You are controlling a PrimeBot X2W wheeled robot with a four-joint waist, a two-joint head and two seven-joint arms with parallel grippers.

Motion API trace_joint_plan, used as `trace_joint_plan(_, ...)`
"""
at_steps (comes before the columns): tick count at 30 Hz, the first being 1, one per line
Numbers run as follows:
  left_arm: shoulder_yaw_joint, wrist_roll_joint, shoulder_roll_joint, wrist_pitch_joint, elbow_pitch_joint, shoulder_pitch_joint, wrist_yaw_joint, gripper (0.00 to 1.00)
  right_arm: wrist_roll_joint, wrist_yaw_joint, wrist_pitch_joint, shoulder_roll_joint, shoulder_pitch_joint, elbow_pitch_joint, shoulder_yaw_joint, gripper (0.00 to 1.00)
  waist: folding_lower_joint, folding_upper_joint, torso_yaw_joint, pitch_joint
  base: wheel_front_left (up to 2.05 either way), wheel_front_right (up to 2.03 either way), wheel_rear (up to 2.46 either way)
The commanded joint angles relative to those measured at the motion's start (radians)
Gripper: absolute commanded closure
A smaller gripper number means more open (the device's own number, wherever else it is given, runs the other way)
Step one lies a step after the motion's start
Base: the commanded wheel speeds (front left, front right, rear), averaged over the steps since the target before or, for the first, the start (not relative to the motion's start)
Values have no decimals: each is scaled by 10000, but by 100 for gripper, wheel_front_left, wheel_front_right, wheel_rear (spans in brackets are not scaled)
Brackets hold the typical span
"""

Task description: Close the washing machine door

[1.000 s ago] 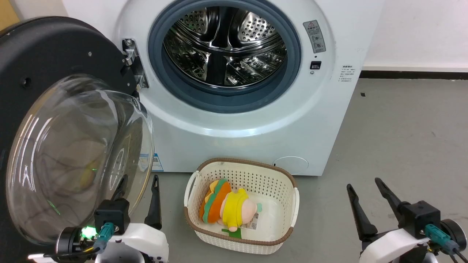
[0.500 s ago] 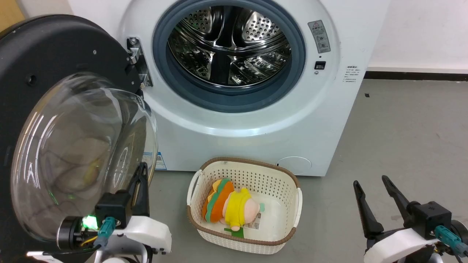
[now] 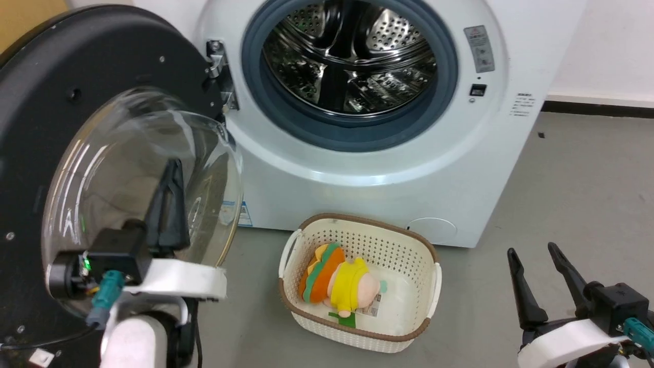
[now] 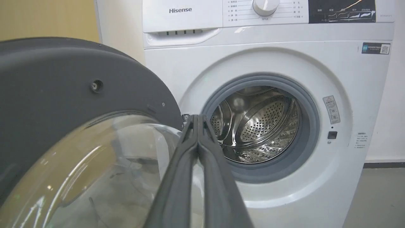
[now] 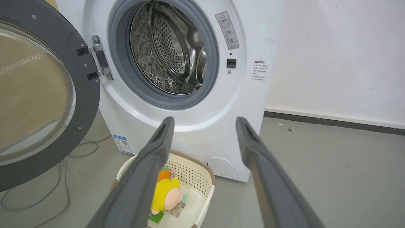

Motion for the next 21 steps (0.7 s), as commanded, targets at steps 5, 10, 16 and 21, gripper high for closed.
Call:
trace_joint_plan(5, 263, -217, -22, -177, -431, -706, -201, 100, 82, 2, -204, 9, -92, -81, -133, 0, 0, 0, 318, 133, 0, 0, 0)
trace_joint_plan(10, 759, -815, -105, -281, -636, -1347, -423, 100, 112, 2, -308, 10, -113, -110, -221, 0, 0, 0, 659, 223, 0, 0, 0)
trace_joint_plan(16, 1256, -1331, -134, -406, -825, -2077, -666, 100, 172, 3, -433, 12, -132, -120, -331, 0, 0, 0, 1097, 308, 0, 0, 0)
trace_joint_plan(21, 1715, -1799, -138, -511, -837, -2668, -797, 100, 231, 3, -538, 13, -147, -115, -440, 0, 0, 0, 1494, 379, 0, 0, 0)
